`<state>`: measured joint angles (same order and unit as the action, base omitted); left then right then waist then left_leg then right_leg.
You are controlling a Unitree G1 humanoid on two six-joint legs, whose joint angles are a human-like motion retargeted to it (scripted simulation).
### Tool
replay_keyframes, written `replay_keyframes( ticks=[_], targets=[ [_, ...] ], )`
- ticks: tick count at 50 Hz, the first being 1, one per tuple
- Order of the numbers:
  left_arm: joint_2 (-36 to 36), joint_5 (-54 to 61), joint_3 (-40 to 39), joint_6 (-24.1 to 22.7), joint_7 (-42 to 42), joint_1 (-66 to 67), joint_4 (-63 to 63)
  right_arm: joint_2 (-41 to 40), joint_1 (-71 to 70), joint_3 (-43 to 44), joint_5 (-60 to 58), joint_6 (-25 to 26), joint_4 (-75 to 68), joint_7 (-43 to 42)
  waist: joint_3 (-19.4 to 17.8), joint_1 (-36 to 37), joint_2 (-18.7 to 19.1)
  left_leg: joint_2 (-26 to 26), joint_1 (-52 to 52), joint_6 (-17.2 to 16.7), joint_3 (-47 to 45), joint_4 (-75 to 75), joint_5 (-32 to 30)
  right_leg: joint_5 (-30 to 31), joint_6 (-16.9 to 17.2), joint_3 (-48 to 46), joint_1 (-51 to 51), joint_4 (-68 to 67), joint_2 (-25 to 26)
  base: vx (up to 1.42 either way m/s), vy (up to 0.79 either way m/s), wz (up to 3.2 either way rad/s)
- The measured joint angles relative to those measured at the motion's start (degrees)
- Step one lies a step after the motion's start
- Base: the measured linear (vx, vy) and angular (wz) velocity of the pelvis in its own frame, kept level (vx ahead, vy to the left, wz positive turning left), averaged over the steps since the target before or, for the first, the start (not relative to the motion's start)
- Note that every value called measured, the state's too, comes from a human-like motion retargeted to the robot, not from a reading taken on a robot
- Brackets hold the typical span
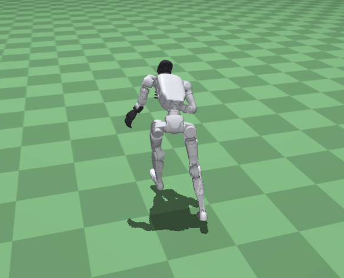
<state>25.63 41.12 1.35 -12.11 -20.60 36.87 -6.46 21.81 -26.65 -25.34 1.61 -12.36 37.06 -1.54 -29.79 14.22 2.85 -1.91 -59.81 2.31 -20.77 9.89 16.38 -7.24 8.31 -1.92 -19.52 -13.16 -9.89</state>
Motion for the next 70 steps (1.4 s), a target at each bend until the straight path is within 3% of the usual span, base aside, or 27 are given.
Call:
replay_keyframes(
  ticks=[3, 5, 7, 8, 10, 13, 15, 18, 20, 23, 25, 28, 30, 31, 33, 35, 37, 40, 42, 46, 51, 55, 57, 60, 63, 65, 70],
  targets=[
    [-2.6, -2.3, -3.5, -2.2, -4.6, 3.4, -1.3, -1.3, 14.1, -4.9, 2.6, -0.9, -0.9, -1.2, 0.0, 8.4, -6.4, -5.7, 4.9, -5.2, -0.4, -12.5, 2.4, 7.4, 3.9, 9.0, 10.2, 3.3, -2.0, 1.92, 0.38, -2.78],
    [-4.4, -6.3, -7.6, -4.1, -3.2, 1.5, -1.1, -1.5, 20.4, -5.7, 10.1, -1.2, -2.9, -0.1, 0.0, 12.4, -12.5, -12.9, 2.2, -4.6, -3.6, -2.4, 5.6, 8.5, 6.7, 12.0, 12.2, -0.7, -3.2, 1.86, 0.48, -1.88],
    [-6.9, -6.7, -10.6, -2.8, -0.7, -3.1, 2.0, 1.4, 25.6, -5.0, 15.6, 0.5, -5.3, 2.1, 0.0, 12.6, -15.2, -16.5, 2.9, -1.4, -8.6, 12.6, -0.9, 9.3, 6.0, 11.5, 17.9, -4.3, -7.6, 1.79, 0.81, -0.54],
    [-8.4, -6.0, -11.5, -1.9, -0.3, -6.1, 4.3, 3.1, 27.6, -5.0, 17.2, 1.3, -6.8, 2.9, 0.0, 11.0, -15.7, -16.7, 3.1, -1.5, -9.0, 21.0, -2.6, 8.5, 3.8, 9.5, 20.6, -7.7, -10.0, 1.70, 0.90, 0.65],
    [-9.9, -6.4, -11.0, 0.9, -2.8, -14.8, 9.7, 5.2, 30.2, -5.2, 17.9, 2.4, -10.8, 1.5, 0.0, 6.1, -16.4, -14.1, 5.0, -0.5, -7.7, 35.2, 4.3, 2.6, -0.3, 5.3, 21.9, -22.0, -13.7, 1.60, 0.80, 1.51],
    [-6.1, -14.4, -5.6, 7.7, -4.5, -36.8, 16.8, 4.9, 29.9, -3.6, 13.7, 2.0, -18.2, -6.9, 0.0, -2.2, -16.9, -6.5, 10.3, 3.2, -6.8, 41.7, 13.0, -7.4, -3.0, 6.6, 10.6, -51.9, -14.1, 1.39, 0.52, 2.01],
    [-2.7, -19.8, -1.2, 9.2, -5.4, -53.3, 18.6, 5.6, 29.4, 1.1, 14.2, 0.9, -20.2, -11.0, 0.0, -7.6, -14.6, -2.7, 14.1, 5.1, -4.0, 41.2, 15.5, -12.9, -3.6, 7.8, 1.4, -64.8, -9.3, 1.26, 0.28, 1.89],
    [-1.0, -22.3, 6.4, 6.4, -9.4, -74.7, 16.3, 9.6, 32.0, 7.7, 24.3, -2.8, -16.4, -10.1, 0.0, -15.7, -6.5, -0.5, 24.6, 2.5, 2.3, 30.4, 12.5, -15.8, -6.4, 4.7, -11.0, -64.8, 0.1, 1.25, 0.12, 1.37],
    [-0.8, -21.9, 11.3, 2.5, -11.0, -84.9, 12.4, 11.3, 34.9, 9.5, 29.4, -4.9, -14.2, -8.4, 0.0, -19.5, -1.5, -1.4, 31.9, 0.2, 5.8, 22.8, 8.9, -16.1, -8.4, 1.0, -17.5, -55.9, 4.2, 1.34, 0.01, 0.70],
    [-2.8, -19.0, 14.3, -3.3, -8.8, -91.6, 2.9, 10.5, 39.4, 10.9, 28.5, -5.4, -14.2, -8.3, 0.0, -24.3, 3.2, -2.7, 44.2, -1.6, 8.9, 11.6, 1.7, -10.6, -6.0, -6.7, -20.2, -29.5, 6.4, 1.48, -0.09, 0.66],
    [-5.4, -14.9, 12.9, -4.8, -2.7, -90.8, -5.0, 8.3, 41.8, 11.2, 28.5, -4.3, -15.5, -8.5, 0.1, -29.0, 3.6, -1.8, 52.7, -3.4, 9.9, 7.0, -2.8, -6.7, -2.7, -10.6, -18.0, -8.6, 5.6, 1.63, -0.17, 1.21],
    [-10.9, -4.2, 11.0, -4.2, 9.1, -84.0, -15.6, 4.2, 44.7, 12.8, 29.6, -2.1, -17.9, -8.7, 0.7, -37.8, 4.6, -2.4, 64.4, -7.8, 12.1, 5.2, -5.4, -9.3, 1.6, -16.4, -15.8, 10.4, 1.5, 1.73, -0.28, 1.73],
    [-13.1, -2.1, 13.0, -3.8, 11.1, -80.8, -17.9, 2.4, 46.9, 14.3, 28.9, -1.8, -18.2, -9.0, 2.8, -41.5, 5.1, -4.0, 70.2, -9.6, 11.6, 7.3, -5.4, -9.8, 3.5, -20.8, -15.2, 13.0, -2.7, 1.69, -0.41, 1.64],
    [-14.0, -2.0, 13.5, -2.2, 12.2, -79.0, -19.3, 1.5, 46.8, 17.1, 27.0, -1.1, -19.1, -9.9, 2.8, -42.7, 6.4, -5.8, 72.7, -8.4, 11.9, 11.4, -3.5, -4.5, 3.2, -24.6, -11.6, 13.1, -4.6, 1.62, -0.52, 1.51],
    [-13.7, -8.2, 14.5, 1.0, 14.6, -74.7, -21.3, 0.7, 47.3, 20.6, 25.0, -2.2, -19.8, -13.1, 3.7, -42.0, 8.2, -10.1, 76.6, -5.1, 10.3, 21.7, -0.1, 0.4, 0.0, -27.6, -8.9, 2.5, -7.8, 1.49, -0.57, 0.54],
    [-11.1, -17.4, 15.3, 2.7, 16.5, -68.2, -21.7, 1.5, 44.8, 20.0, 23.0, -5.0, -20.3, -19.4, 2.6, -38.4, 10.2, -15.7, 77.9, -2.1, 9.4, 36.2, 4.3, -9.0, -4.9, -24.0, -11.4, -21.1, -8.2, 1.31, -0.55, -1.00],
    [-9.6, -16.7, 18.6, 3.9, 14.1, -59.2, -17.7, 3.8, 36.5, 15.8, 20.5, -5.1, -22.0, -25.0, 1.2, -35.9, 11.1, -17.5, 72.5, 0.1, 13.4, 52.9, 8.9, -15.9, -7.2, -21.1, -11.9, -33.5, -5.5, 1.06, -0.44, -1.50],
    [-8.1, -11.9, 23.3, 6.5, -0.2, -48.6, -7.3, 5.3, 23.8, 10.9, 19.8, -2.6, -21.1, -25.8, 2.0, -32.4, 8.9, -10.2, 55.7, 4.2, 21.2, 71.6, 14.2, -18.0, -8.5, -16.7, -13.1, -38.7, -2.5, 0.83, -0.25, -1.57],
    [-4.9, -19.2, 22.8, 8.0, -6.7, -43.6, -4.3, 4.3, 21.2, 9.5, 20.3, -3.0, -16.4, -22.2, 2.7, -29.1, 6.1, -3.4, 44.6, 6.6, 22.8, 73.5, 13.6, -15.7, -8.7, -12.5, -10.8, -32.9, -0.3, 0.63, -0.14, -1.72],
    [3.2, -23.4, 14.5, 5.4, -2.1, -33.3, -6.7, 3.1, 23.7, 9.1, 23.8, -2.6, -7.9, -10.4, 2.2, -22.5, -1.2, 2.3, 32.6, 6.4, 17.6, 55.1, 9.1, -7.9, -5.4, -3.2, -1.3, -16.0, 1.4, 0.63, -0.04, -2.00],
    [8.0, -11.6, 6.4, 2.9, 3.7, -18.1, -10.4, 1.8, 32.4, 5.1, 33.6, 1.1, -5.0, -1.1, 1.1, -6.4, -7.6, -1.8, 38.8, -2.4, 17.4, 9.3, -1.9, -1.2, -1.6, 11.9, 10.0, -3.2, 6.7, 0.72, 0.14, -3.89],
    [8.0, -6.8, 0.9, 0.9, 4.7, -4.8, -12.3, 4.5, 31.3, 1.8, 31.8, 3.4, -3.7, 6.1, 2.1, 2.0, -8.5, -8.5, 44.4, -8.1, 27.2, -2.2, -12.0, -10.3, -3.2, 14.5, 11.5, -11.3, 10.2, 0.59, 0.45, -3.91],
    [7.0, -6.6, -1.4, 0.3, 5.6, -0.9, -11.3, 6.0, 27.4, 0.8, 31.1, 4.6, -3.2, 9.8, 3.6, 2.3, -10.1, -9.8, 44.1, -7.4, 23.2, 4.5, -6.7, -18.4, -4.5, 12.9, 5.7, -24.9, 9.0, 0.40, 0.59, -2.93],
    [6.7, -8.6, -1.5, 1.6, 3.3, -5.7, -5.0, 3.1, 22.5, -2.1, 32.2, 4.9, -7.7, 8.3, 2.9, 0.5, -15.3, -6.2, 37.0, -0.6, 15.6, 27.0, 10.0, -30.1, -8.6, 9.2, -4.7, -46.4, 1.1, 0.25, 0.54, -1.80],
    [9.7, -14.8, 2.2, 5.6, -1.1, -23.6, 5.0, -4.0, 21.6, -5.7, 27.2, 0.9, -19.8, -7.4, 1.1, -0.9, -16.9, -6.8, 36.0, 1.6, 9.9, 35.5, 13.9, -37.1, -17.5, 2.7, -5.6, -51.6, -3.5, 0.10, 0.33, -1.26],
    [9.6, -18.8, 3.7, 6.3, -2.2, -34.4, 7.2, -4.6, 23.9, -4.7, 20.2, -0.4, -23.4, -13.8, 1.3, -3.6, -15.8, -7.4, 38.8, 1.4, 7.1, 35.3, 14.4, -39.4, -20.8, -1.8, -2.0, -49.0, -4.5, 0.11, 0.23, -1.04],
    [7.0, -19.7, 9.0, 2.8, -5.6, -56.4, 3.6, 5.8, 33.5, 2.7, 29.1, -0.9, -16.5, -5.7, 6.1, -16.0, -9.4, -8.7, 43.1, 2.5, 2.7, 29.6, 10.4, -32.9, -17.4, -4.4, 2.5, -37.1, -1.7, 0.12, 0.13, -0.89]
  ],
)
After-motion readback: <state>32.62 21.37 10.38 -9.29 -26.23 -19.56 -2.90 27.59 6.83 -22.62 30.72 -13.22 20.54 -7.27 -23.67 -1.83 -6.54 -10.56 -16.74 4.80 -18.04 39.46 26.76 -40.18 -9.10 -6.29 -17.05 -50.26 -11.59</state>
